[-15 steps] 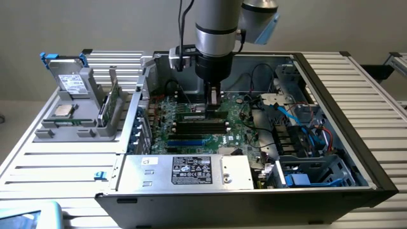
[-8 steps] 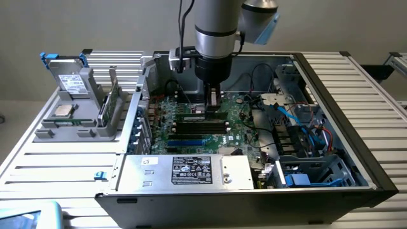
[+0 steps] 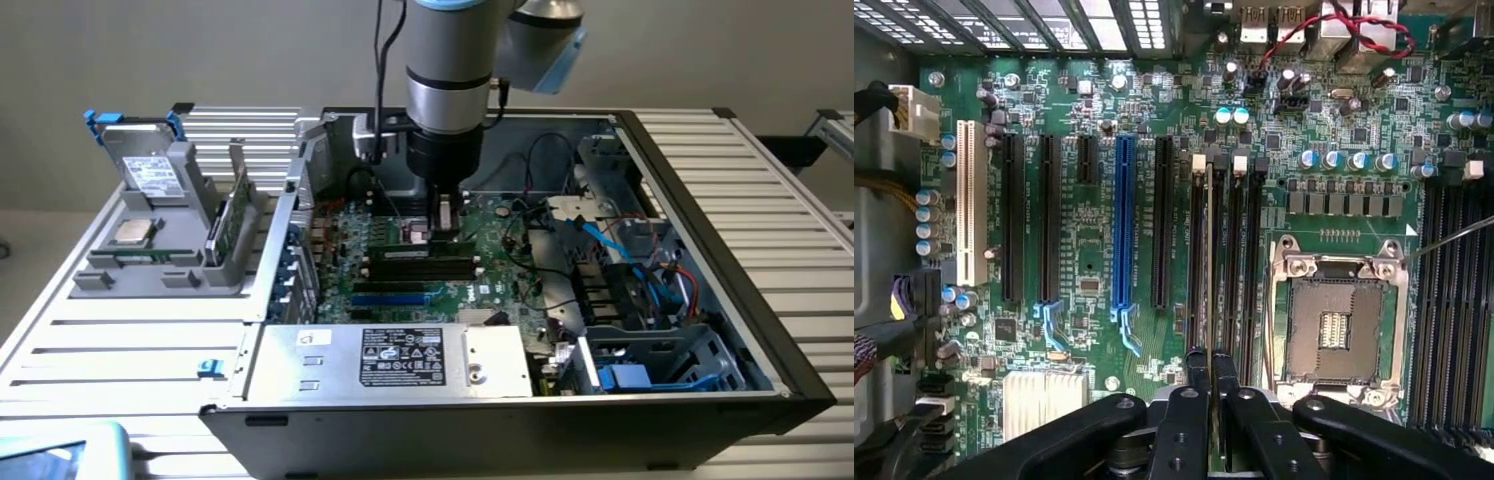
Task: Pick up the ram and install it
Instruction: 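Insert the ram into the slot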
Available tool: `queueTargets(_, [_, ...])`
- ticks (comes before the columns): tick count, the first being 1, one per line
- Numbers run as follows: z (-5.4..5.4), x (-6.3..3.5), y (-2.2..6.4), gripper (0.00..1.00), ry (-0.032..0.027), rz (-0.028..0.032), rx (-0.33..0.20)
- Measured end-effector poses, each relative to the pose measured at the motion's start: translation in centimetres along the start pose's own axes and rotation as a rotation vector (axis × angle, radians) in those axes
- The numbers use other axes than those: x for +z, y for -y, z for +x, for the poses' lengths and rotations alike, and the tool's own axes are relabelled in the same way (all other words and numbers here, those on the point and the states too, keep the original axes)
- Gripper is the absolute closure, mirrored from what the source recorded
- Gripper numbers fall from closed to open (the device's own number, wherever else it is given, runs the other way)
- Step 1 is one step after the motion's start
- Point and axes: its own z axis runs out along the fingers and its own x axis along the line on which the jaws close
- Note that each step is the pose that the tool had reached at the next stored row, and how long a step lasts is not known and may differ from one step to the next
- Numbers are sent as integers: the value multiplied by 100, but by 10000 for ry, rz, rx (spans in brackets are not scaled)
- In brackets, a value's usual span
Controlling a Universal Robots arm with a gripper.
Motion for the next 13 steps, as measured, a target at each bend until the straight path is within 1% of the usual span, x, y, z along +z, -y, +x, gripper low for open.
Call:
queueTargets(1, [0,2,-1,87,-7,0,0])
queueTargets(3, [0,8,0,87,-39,0,-1])
queueTargets(4, [-1,12,-2,87,-66,36,2])
queueTargets(6, [-8,17,-5,87,-118,162,12])
queueTargets(7, [-13,20,-6,87,-131,232,16])
queueTargets(8, [-17,24,-11,87,-137,275,18])
queueTargets(9, [-19,28,-21,87,-140,301,20])
queueTargets(11, [-20,34,-34,87,-149,315,20])
queueTargets(12, [-20,40,-33,87,-199,313,18])
queueTargets(13, [-20,46,-34,87,-204,314,17])
